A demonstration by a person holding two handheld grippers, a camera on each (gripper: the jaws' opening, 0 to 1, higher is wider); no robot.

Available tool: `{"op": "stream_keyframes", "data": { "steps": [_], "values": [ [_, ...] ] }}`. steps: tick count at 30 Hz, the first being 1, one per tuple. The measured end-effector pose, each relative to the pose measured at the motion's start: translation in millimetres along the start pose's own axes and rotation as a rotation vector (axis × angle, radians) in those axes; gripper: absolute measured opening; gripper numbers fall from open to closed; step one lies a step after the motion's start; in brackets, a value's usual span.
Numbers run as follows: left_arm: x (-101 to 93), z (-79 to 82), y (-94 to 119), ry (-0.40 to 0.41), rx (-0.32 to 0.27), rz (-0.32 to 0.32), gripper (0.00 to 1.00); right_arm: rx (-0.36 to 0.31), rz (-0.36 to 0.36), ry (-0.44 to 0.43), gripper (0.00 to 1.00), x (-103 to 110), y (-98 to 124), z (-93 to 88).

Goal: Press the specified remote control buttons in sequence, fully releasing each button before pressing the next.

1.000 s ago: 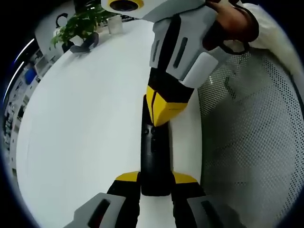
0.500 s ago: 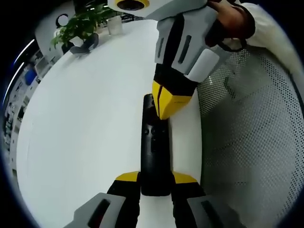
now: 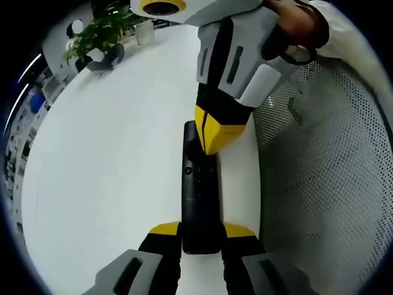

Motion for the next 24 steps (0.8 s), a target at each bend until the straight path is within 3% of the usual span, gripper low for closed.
{"op": "stream_keyframes", "data": {
  "steps": [24],
  "values": [
    [-0.5, 0.8, -0.4, -0.007, 0.007, 0.002, 0.23, -0.007, -0.004, -0.017, 0.0, 0.6, 0.6, -1.3]
  ]
}}
Point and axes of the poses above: the point that each gripper's makers call its tool centre point, and the gripper's own axes: y roughly backward along the fingers, x roughly to its left, z roughly out of its top, the point moved 8 cm from there along y, roughly backward along the fingers, and after that the axes turned 5 degrees about -x, right-handed, at the moved point
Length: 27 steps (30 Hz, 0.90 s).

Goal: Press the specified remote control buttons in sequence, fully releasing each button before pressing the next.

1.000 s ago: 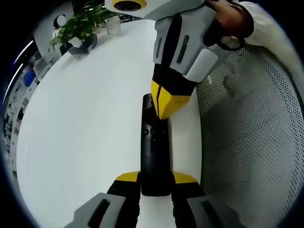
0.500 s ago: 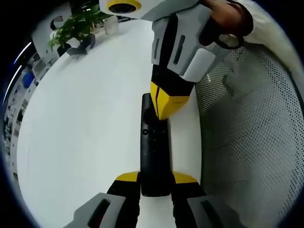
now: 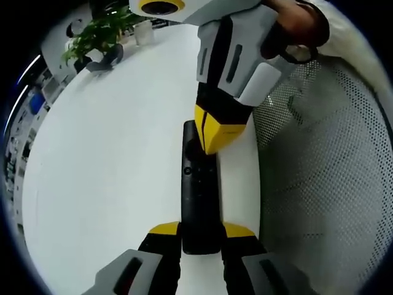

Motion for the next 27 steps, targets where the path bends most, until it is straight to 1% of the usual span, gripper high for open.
{"op": "stream_keyframes", "data": {
  "steps": [3, 8, 13, 27],
  "values": [
    [0.1, -0.5, 0.0, 0.003, -0.004, 0.0, 0.23, -0.002, -0.005, -0.002, 0.0, -0.7, 0.6, 1.0],
    [0.2, -0.6, -0.1, 0.001, -0.005, -0.002, 0.23, -0.043, 0.001, -0.015, 0.0, -1.2, 3.8, 6.6],
    [0.0, -0.7, -0.2, 0.002, -0.007, -0.001, 0.23, -0.025, -0.017, 0.002, 0.0, -3.7, -2.1, 6.5],
    [0.4, -0.7, -0.3, -0.001, -0.006, -0.006, 0.23, 0.002, -0.025, 0.043, 0.0, -1.9, -2.5, 8.4]
  ]
}}
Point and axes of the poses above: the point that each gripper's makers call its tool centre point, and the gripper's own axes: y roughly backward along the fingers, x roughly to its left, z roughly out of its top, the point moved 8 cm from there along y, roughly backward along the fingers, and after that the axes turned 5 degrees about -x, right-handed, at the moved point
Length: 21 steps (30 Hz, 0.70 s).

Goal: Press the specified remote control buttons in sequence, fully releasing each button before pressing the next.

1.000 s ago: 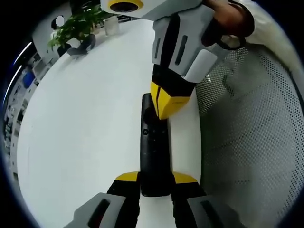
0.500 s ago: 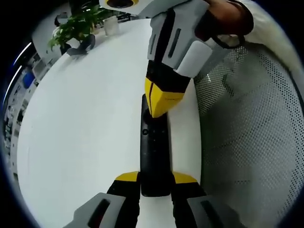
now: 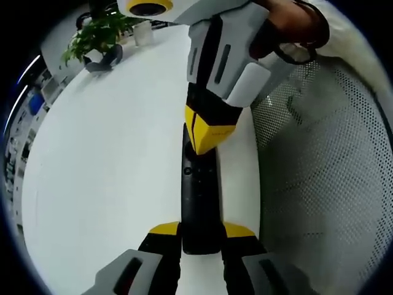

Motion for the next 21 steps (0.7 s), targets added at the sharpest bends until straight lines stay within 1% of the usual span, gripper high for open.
{"op": "stream_keyframes", "data": {
  "steps": [5, 13, 16, 19, 21],
  "values": [
    [0.2, -0.1, 0.1, 0.001, 0.0, -0.001, 0.23, 0.004, 0.002, 0.0, 0.0, -0.5, -0.5, 0.3],
    [0.7, -0.1, 0.1, -0.003, 0.001, -0.006, 0.23, 0.007, 0.014, -0.037, 0.0, -2.4, -0.5, 0.8],
    [1.2, 0.6, 0.0, -0.004, 0.007, -0.009, 0.23, 0.007, 0.005, -0.012, 0.0, 0.4, -0.3, 0.5],
    [1.3, 1.1, -0.1, -0.001, 0.011, -0.011, 0.23, 0.011, 0.001, -0.006, 0.0, -0.2, -0.2, 1.0],
    [1.0, 0.8, 0.0, 0.001, 0.007, -0.008, 0.23, 0.014, 0.008, -0.034, 0.0, -1.5, 0.3, 1.5]
  ]
}}
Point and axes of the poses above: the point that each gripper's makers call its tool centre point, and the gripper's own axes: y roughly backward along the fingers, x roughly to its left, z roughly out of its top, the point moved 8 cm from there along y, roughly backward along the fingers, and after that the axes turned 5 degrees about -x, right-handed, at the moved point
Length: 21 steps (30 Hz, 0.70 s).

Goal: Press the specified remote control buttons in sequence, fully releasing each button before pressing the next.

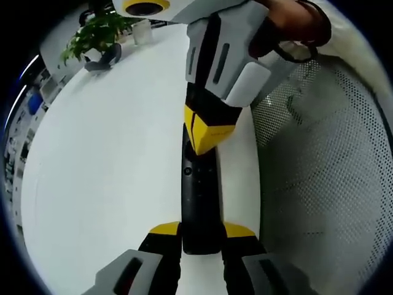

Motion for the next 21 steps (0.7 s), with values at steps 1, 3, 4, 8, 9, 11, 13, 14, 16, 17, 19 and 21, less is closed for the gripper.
{"op": "stream_keyframes", "data": {
  "steps": [1, 3, 4, 8, 9, 11, 13, 14, 16, 17, 19, 21],
  "values": [
    [0.0, -0.1, 0, 0.0, -0.001, 0.0, 0.23, -0.001, 0.005, -0.009, 0.0, -1, 0, 0.3],
    [0.1, -0.5, 0, 0.0, -0.005, 0.0, 0.22, 0.004, 0.011, -0.012, 0.0, -1, 0, 0.7],
    [0.3, -0.4, 0, 0.0, -0.004, -0.001, 0.22, 0.008, 0.011, -0.012, 0.0, -1, 0, 1.0],
    [0.1, 0.0, 0, -0.001, 0.0, -0.001, 0.22, -0.005, 0.026, -0.01, 0.0, 1, 0, 7.5],
    [0.1, -0.1, 0, -0.002, 0.0, -0.001, 0.22, -0.011, 0.033, -0.014, 0.0, 2, 1, 9.0],
    [0.1, -0.2, 0, -0.001, -0.001, -0.001, 0.22, -0.01, 0.047, -0.023, 0.0, 3, -1, 11.3],
    [0.1, -0.5, 0, 0.002, -0.004, 0.0, 0.22, -0.004, 0.049, -0.018, 0.0, 4, -5, 12.8],
    [0.0, -0.5, 0, 0.003, -0.004, 0.001, 0.22, 0.005, 0.051, -0.017, 0.0, 4, -7, 13.3],
    [0.0, -0.4, 0, 0.003, -0.004, 0.002, 0.22, 0.011, 0.059, -0.021, 0.0, 4, -9, 14.2],
    [0.1, -0.4, 0, 0.004, -0.004, 0.001, 0.22, 0.014, 0.065, -0.024, 0.0, 5, -10, 14.7],
    [0.1, -0.4, 0, 0.004, -0.004, 0.001, 0.22, 0.016, 0.066, -0.019, 0.0, 6, -11, 15.6],
    [0.2, -0.5, 0, 0.006, -0.007, 0.001, 0.22, 0.016, 0.069, -0.017, 0.0, 6, -12, 16.9]
  ]
}}
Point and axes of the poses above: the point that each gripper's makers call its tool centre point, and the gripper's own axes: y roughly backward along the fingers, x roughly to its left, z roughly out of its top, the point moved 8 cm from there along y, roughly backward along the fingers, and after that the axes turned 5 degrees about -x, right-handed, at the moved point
